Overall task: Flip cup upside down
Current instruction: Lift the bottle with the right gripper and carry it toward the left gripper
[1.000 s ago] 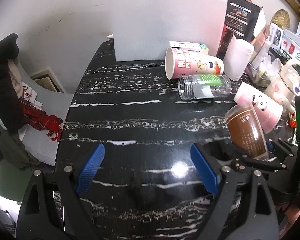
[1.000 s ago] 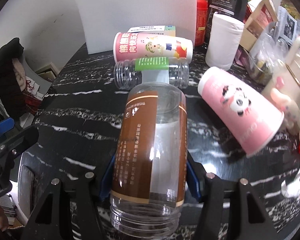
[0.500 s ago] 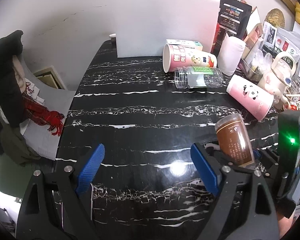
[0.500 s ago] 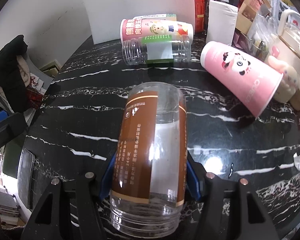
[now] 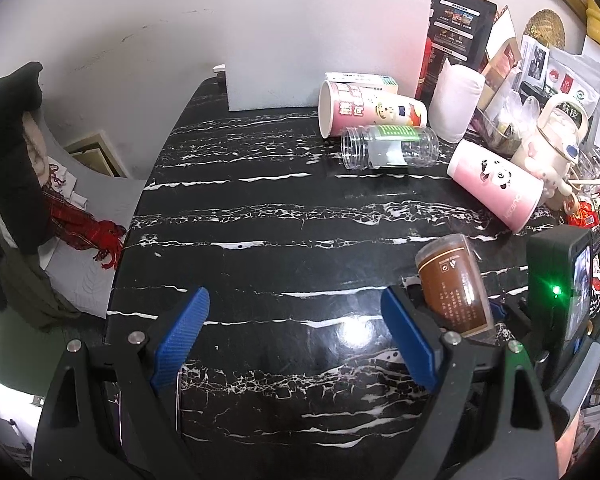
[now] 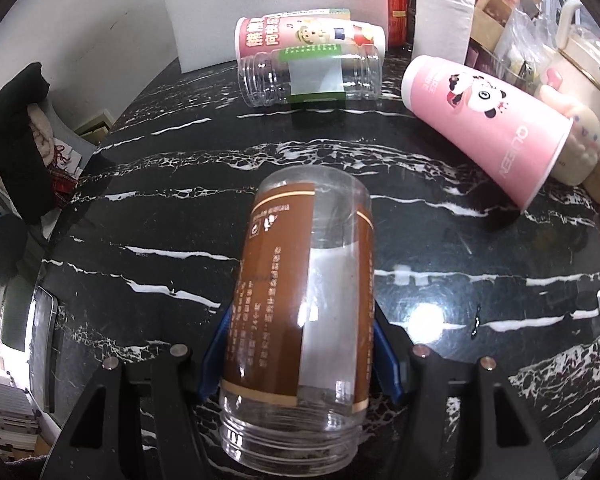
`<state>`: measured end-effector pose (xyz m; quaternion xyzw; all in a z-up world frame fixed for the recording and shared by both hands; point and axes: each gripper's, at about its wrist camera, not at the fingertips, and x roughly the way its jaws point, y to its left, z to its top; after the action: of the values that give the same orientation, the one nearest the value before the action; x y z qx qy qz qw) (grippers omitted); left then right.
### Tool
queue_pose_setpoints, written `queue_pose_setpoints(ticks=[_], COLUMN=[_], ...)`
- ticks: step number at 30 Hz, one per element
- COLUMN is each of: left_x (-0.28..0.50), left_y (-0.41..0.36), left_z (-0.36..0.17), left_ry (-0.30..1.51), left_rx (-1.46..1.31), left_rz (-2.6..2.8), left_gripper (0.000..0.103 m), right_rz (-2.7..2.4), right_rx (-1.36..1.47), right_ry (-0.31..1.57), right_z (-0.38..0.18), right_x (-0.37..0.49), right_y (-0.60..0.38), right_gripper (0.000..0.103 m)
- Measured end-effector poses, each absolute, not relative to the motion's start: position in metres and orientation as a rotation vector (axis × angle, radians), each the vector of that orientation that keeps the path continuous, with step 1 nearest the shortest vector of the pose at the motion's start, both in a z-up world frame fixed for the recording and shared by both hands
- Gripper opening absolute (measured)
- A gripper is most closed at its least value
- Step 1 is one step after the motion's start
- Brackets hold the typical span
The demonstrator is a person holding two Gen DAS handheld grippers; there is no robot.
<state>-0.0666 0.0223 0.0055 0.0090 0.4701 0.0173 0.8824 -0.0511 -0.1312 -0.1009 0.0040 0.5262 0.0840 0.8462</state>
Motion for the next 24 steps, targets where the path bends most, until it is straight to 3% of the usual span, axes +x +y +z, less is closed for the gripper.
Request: queue_pose_setpoints(ticks=[7,11,24], left_x=[-0.066,-0.067,-0.063], left_y=[0.021,0.021,0.01], left_z=[0.005,0.007,0.039], left_ry=[0.978,0.971,0.932], left_rx=[0.017,0.014,0.015], left_rz=[0.032,0.027,0.003], left_gripper=[0.087,0.087,0.087], right_rz=[0.166,0.178,0.17], right_rx=[-0.006,-0.014,-0.006], right_ry=[1.115,1.094,1.011], right_z=[-0.099,-0.092,-0.033], right_x=[-0.049,-0.05,-0.081], right_y=[-0.127,-0.126,-0.16], right_gripper=[0.063,0.077,0.077])
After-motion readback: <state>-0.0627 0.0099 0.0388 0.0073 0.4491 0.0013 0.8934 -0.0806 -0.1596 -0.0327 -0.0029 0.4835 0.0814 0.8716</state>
